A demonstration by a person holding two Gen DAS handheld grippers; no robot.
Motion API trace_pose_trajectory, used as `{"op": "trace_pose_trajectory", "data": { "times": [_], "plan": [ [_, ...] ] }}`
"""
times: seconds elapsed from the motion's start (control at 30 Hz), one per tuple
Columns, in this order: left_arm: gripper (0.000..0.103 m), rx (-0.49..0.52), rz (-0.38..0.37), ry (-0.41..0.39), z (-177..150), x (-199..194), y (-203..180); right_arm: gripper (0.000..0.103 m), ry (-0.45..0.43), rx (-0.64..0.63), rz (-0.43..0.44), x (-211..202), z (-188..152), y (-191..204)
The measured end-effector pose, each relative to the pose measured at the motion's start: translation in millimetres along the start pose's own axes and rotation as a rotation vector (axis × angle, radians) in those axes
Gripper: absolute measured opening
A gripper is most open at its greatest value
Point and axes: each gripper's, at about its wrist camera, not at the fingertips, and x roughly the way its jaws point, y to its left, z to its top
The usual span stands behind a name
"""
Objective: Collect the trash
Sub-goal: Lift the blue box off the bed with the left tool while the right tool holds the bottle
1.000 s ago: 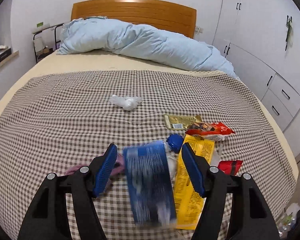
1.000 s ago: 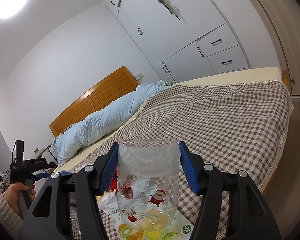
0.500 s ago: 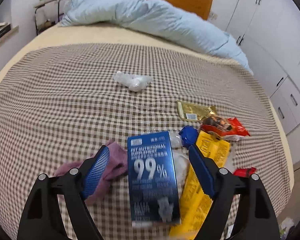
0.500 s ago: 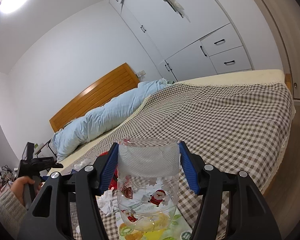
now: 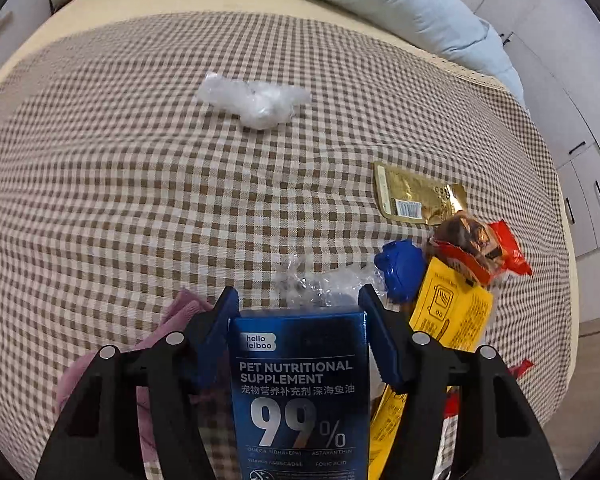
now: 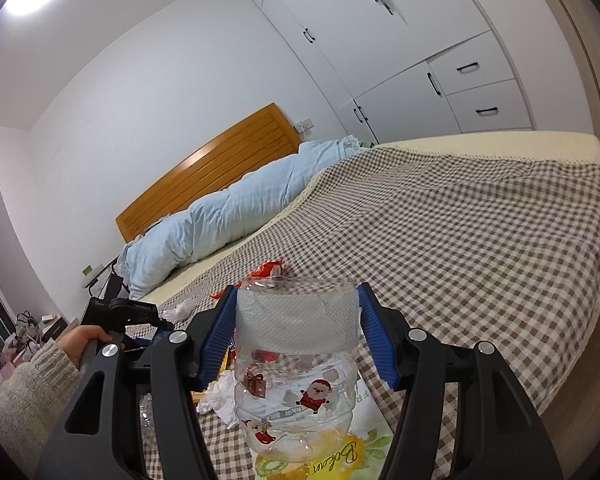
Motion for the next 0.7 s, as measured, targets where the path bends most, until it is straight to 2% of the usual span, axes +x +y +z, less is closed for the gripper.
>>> {"op": "trace_pose_trajectory", "data": {
  "times": [0.07, 0.2, 0.37, 0.57, 0.7],
  "plan": [
    [0.059, 0.004, 0.017, -0.054, -4.0, -14.2, -1.5, 0.059, -0.007, 0.001, 0.001, -3.2, 0.1, -0.7],
    [0.059, 0.065, -0.019, -0.187, -19.0, -63.8, -11.6, 0.059, -0.041, -0.013, -0.01, -13.2, -0.2, -0.1],
    [0.058, 0.21, 0.047, -0.328, -62.8, -114.2, -25.8, 0.059, -0.087, -0.028, -0.011, -30.1, -1.2, 2.0],
    [0.058, 0.245, 0.066, -0.351, -105.6, -138.3, -22.6, 0.059, -0.137, -0.03, 0.0, -53.6, 0.6, 5.8],
    [0.058, 0.276, 0.057, -0.437, -135.0, -166.6, -20.2, 0.059, -0.162, -0.035, 0.023, -67.9, 5.3, 11.3]
  ]
}}
